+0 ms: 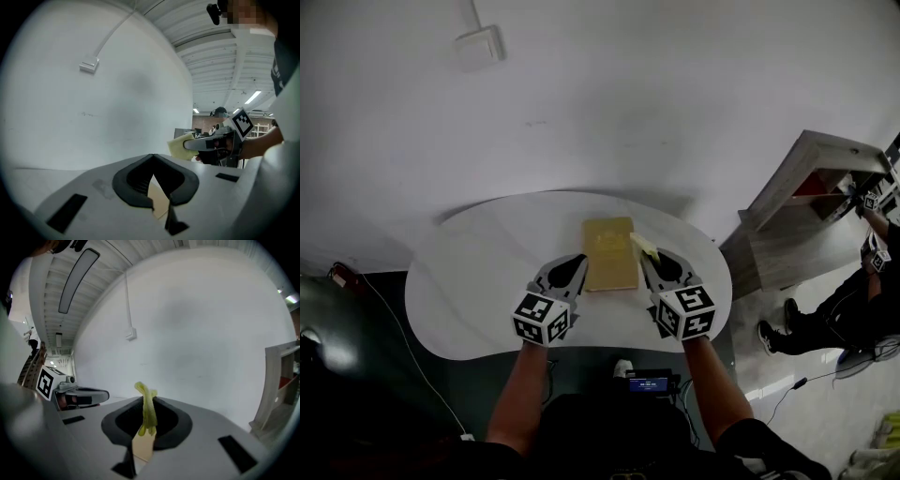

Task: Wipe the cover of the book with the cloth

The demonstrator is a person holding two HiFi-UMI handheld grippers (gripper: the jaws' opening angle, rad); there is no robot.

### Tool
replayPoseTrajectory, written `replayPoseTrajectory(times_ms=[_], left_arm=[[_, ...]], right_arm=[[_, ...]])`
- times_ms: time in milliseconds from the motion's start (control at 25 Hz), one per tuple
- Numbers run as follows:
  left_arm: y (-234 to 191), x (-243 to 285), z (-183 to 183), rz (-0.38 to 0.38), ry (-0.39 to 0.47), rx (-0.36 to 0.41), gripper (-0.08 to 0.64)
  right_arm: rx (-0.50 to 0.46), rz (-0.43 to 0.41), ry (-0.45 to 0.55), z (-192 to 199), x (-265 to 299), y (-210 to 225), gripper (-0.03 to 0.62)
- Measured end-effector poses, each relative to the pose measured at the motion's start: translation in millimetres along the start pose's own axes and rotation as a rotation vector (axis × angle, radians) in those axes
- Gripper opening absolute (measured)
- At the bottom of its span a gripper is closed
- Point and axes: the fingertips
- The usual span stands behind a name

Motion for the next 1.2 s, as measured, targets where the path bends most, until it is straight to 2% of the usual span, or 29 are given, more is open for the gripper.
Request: replayPoseTrajectory(times_ms=[280, 680, 920, 1200], left_arm=[[-23, 18, -6, -0.014, 0.001, -0.022, 0.009], [-49, 15, -21, 0.023, 0.026, -0.024, 0.009], [-54, 13, -20, 0.039, 0.026, -0.029, 0.009], [-53, 17, -19, 0.022, 0.014, -0.023, 0.009]], right_arm=[[-0.011, -0.027, -0.022, -9, 29, 5, 0.087], [-0.015, 0.006, 0.000, -27, 47, -10, 0.087], [-0.017, 0.016, -0.007, -26, 49, -15, 0.087], [-0.011, 0.003, -0.032, -20, 43, -5, 0.087]])
Point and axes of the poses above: the fingertips, and each gripper's own axes: x forward along the fingers, y to its right, z out of its underside, and after that the axes turned 1 degree about -y, right-handed
